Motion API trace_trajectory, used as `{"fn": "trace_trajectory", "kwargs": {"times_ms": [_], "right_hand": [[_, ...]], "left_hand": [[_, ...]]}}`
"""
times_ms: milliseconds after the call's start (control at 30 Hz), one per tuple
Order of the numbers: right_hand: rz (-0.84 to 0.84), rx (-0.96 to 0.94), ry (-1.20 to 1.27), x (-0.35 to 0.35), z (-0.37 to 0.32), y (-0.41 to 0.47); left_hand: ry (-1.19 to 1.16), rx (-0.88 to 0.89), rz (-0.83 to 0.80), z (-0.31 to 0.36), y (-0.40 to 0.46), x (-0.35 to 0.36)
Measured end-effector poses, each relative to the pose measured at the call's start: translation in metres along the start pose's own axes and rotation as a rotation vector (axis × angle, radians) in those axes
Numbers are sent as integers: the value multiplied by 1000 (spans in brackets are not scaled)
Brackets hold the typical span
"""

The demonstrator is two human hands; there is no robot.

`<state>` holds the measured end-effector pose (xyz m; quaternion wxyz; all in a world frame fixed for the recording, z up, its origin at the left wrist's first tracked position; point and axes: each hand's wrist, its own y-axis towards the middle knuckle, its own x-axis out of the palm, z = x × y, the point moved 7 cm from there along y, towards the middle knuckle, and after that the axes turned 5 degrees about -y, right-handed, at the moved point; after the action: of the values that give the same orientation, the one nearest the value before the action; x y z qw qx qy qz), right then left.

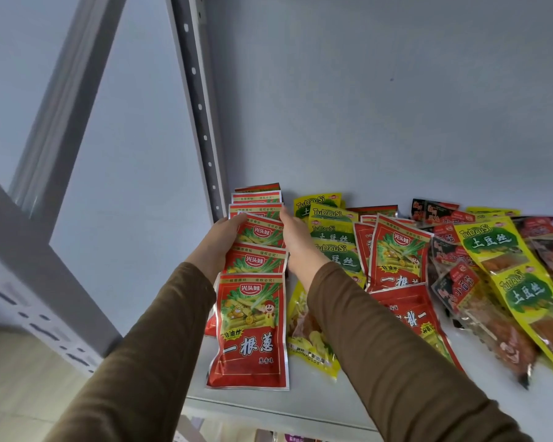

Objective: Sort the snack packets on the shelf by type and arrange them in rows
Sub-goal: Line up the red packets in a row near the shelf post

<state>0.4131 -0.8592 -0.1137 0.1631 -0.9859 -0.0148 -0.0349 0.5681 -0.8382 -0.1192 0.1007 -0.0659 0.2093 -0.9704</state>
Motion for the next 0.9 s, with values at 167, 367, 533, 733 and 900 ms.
{"fn": "trace_trajectory", "kwargs": {"times_ms": [167,367,533,733,900], "right_hand": [[-7,60,109,5,7,-1],[-18,34,171,14,12,-1],[23,-43,159,0,14,0],[-28,-39,88,9,14,-12],[-31,-27,185,-2,7,-29]], "left_hand": [[38,5,-9,5,7,0],[57,36,44,10,9,-7],[169,105,115,11,6,-16],[113,-3,39,2,-11,-10],[200,157,175,16,-30,-21]]}}
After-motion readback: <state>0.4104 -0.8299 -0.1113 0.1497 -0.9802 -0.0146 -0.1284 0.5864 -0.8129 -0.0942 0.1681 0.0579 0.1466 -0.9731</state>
